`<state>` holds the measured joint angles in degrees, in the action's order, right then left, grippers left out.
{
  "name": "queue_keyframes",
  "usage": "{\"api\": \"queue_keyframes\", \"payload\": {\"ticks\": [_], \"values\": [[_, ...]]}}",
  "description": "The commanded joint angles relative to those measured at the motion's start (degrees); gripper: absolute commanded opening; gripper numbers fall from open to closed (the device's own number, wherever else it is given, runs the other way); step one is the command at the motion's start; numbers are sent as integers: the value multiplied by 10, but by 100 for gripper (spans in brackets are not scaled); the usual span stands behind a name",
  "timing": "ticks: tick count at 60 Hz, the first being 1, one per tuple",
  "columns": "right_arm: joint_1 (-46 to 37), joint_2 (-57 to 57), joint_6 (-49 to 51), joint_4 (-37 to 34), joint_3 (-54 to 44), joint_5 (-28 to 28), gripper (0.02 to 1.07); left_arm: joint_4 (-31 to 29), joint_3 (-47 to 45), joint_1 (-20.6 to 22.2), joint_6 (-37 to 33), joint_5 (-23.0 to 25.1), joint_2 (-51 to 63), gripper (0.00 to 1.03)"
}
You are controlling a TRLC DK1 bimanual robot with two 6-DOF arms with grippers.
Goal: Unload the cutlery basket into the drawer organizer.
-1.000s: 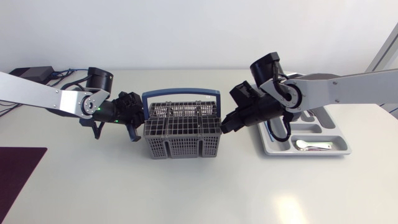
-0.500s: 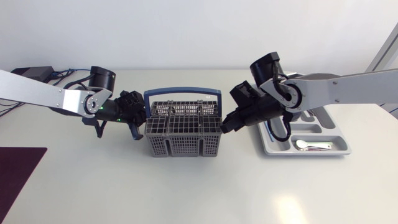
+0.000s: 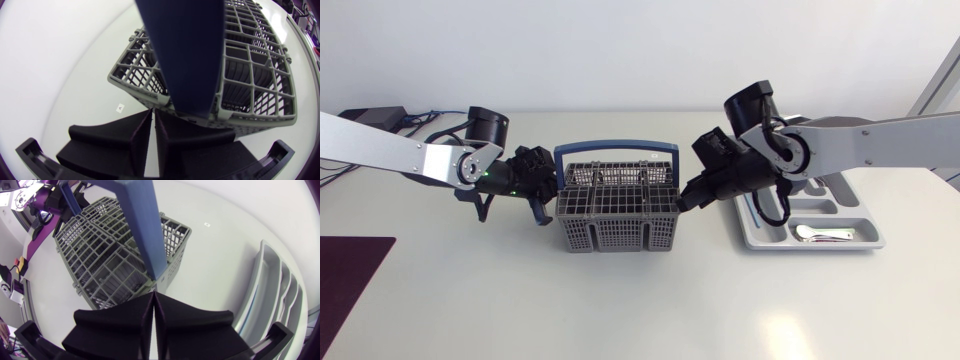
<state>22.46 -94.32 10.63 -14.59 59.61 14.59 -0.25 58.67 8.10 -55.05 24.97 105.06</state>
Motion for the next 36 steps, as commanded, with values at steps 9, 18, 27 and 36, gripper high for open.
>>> {"api": "queue_keyframes", "payload": {"ticks": [9,18,27,36], "values": [[-9,72,-1,24,-54,-53,30,3,-1,-44,20,5,-25,19],[-15,117,4,38,-85,-91,70,3,-25,-82,47,10,-71,38],[-15,172,18,59,-121,-130,103,15,-73,-98,67,15,-137,100],[-18,214,30,62,-146,-152,103,37,-109,-112,116,14,-209,100]]}}
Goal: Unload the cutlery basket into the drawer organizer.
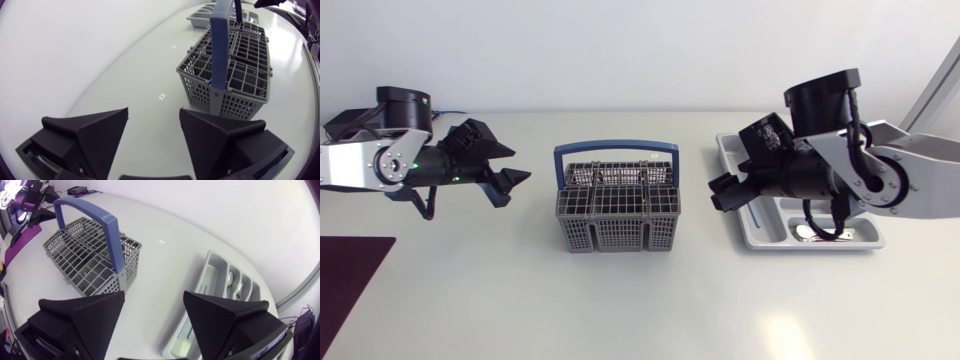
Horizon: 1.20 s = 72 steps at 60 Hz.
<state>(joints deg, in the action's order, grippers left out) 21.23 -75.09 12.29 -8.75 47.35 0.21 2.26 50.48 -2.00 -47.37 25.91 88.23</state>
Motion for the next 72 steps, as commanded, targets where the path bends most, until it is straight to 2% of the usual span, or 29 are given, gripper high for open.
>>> {"api": "queue_keyframes", "payload": {"ticks": [1,13,30,36,42,55,64,72], "values": [[-8,26,17,1,-27,-8,103,11,-29,-13,47,5,-50,100],[-37,104,22,-14,-60,-43,103,-10,-69,-35,105,-1,-147,100],[-96,231,20,-25,-111,-45,103,-23,-129,-61,165,-2,-279,100],[-113,275,20,-28,-128,-49,103,-16,-158,-56,185,-27,-327,100],[-132,311,20,-35,-140,-57,103,-12,-184,-61,205,-27,-378,100],[-162,391,30,-46,-172,-57,103,-20,-227,-63,211,-26,-489,100],[-184,430,46,-46,-201,-57,103,-35,-238,-63,258,-27,-554,100],[-209,470,62,-51,-216,-51,103,-36,-253,-85,306,-32,-603,100]]}}
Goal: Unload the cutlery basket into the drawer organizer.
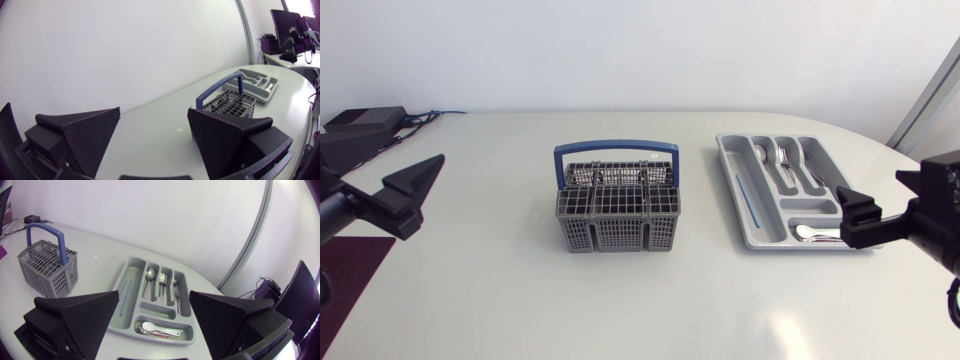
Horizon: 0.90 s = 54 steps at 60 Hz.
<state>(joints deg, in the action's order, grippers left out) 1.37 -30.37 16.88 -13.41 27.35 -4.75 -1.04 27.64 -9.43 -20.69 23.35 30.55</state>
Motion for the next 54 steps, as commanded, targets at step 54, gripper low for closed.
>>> {"api": "queue_keyframes", "payload": {"ticks": [54], "values": [[-13,281,-154,123,-253,44,103,9,-256,86,193,-215,-283,100]]}}
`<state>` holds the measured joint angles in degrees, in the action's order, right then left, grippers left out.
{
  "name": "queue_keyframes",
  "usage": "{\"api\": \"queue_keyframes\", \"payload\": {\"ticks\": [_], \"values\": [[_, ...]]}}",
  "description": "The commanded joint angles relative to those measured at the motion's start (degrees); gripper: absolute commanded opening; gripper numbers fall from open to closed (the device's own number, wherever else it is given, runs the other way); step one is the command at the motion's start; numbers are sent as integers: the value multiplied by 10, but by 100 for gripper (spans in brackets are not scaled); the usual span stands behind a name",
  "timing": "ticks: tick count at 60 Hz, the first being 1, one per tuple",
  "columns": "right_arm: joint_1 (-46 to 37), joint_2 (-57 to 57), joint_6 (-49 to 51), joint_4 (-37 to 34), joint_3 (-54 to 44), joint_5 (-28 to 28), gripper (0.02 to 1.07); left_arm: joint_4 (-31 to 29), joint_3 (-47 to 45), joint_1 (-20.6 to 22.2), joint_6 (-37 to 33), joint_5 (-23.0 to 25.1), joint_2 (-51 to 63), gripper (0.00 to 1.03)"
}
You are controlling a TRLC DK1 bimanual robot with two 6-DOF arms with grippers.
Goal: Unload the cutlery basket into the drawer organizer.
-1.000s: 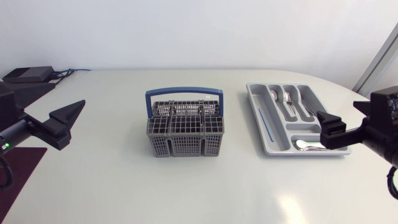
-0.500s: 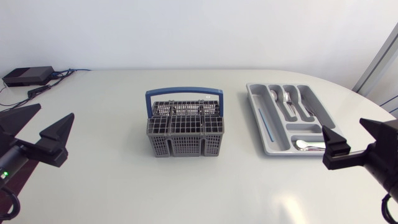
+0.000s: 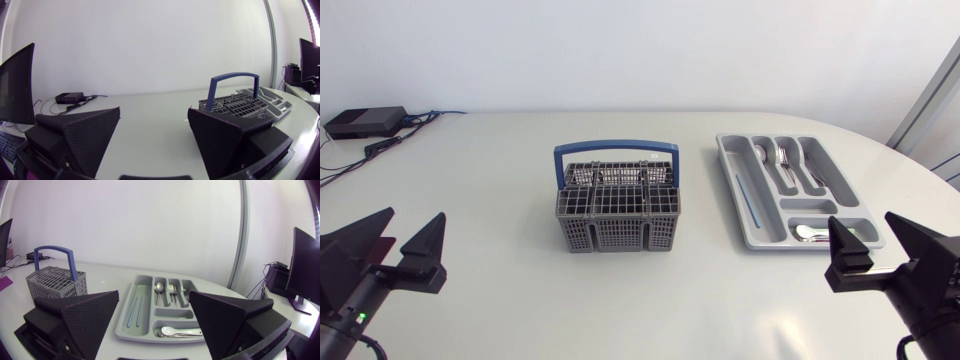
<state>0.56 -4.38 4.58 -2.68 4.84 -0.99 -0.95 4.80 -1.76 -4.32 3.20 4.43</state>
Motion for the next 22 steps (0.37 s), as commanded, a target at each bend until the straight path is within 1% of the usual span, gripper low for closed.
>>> {"api": "queue_keyframes", "payload": {"ticks": [1,5,22], "values": [[-5,25,-34,18,-31,7,103,9,-31,11,32,-17,-26,100],[-6,44,-46,27,-48,10,103,10,-48,18,43,-32,-44,100],[-6,44,-46,27,-48,10,103,10,-48,18,43,-32,-44,100]]}}
